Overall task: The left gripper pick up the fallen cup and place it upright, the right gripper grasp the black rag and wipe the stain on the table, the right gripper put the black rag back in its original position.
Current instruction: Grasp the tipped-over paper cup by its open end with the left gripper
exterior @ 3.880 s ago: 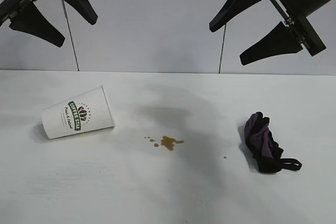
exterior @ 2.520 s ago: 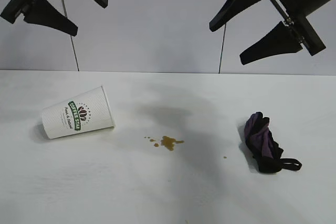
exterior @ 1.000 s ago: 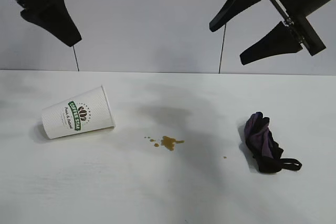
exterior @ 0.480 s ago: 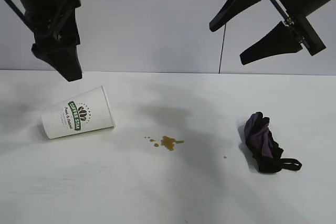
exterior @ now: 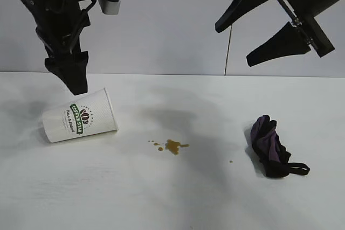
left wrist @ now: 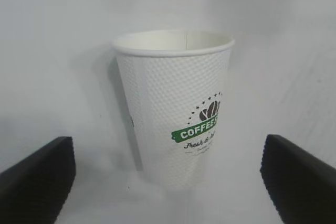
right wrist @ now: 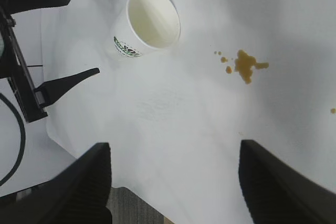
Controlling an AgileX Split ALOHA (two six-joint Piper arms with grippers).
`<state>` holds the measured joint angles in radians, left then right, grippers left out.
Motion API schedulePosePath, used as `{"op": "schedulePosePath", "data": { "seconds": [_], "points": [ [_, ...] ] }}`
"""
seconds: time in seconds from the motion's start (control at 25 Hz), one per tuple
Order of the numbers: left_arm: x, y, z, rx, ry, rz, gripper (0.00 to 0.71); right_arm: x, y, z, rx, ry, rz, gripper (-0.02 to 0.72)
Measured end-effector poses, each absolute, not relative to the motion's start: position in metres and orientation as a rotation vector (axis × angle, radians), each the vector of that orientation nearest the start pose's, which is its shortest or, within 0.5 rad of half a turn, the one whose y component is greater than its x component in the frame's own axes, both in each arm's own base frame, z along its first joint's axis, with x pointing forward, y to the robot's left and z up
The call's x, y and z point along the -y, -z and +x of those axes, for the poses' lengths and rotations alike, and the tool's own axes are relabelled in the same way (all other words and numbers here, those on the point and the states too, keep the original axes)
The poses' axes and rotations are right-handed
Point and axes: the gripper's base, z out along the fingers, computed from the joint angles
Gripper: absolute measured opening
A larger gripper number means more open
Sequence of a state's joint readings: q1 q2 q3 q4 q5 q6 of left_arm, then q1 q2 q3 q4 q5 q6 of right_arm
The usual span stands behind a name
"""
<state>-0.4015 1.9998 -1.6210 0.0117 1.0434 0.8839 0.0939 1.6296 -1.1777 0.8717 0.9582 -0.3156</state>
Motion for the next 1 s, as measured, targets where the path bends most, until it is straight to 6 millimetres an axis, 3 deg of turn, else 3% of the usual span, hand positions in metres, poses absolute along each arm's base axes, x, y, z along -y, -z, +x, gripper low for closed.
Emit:
{"op": "schedulePosePath", "data": {
  "seconds": [0.52, 1.0],
  "points": [
    [0.167, -0.186, 0.398, -2.398, -0.087, 1.792, 0.687, -0.087, -0.27, 0.323, -2.638, -1.023, 0.035, 0.473],
    [0.173, -0.167, 0.413, -2.442, -0.078, 1.765, 0.687, -0.087, -0.27, 0.323, -2.637, -1.021, 0.036, 0.473]
  ]
}}
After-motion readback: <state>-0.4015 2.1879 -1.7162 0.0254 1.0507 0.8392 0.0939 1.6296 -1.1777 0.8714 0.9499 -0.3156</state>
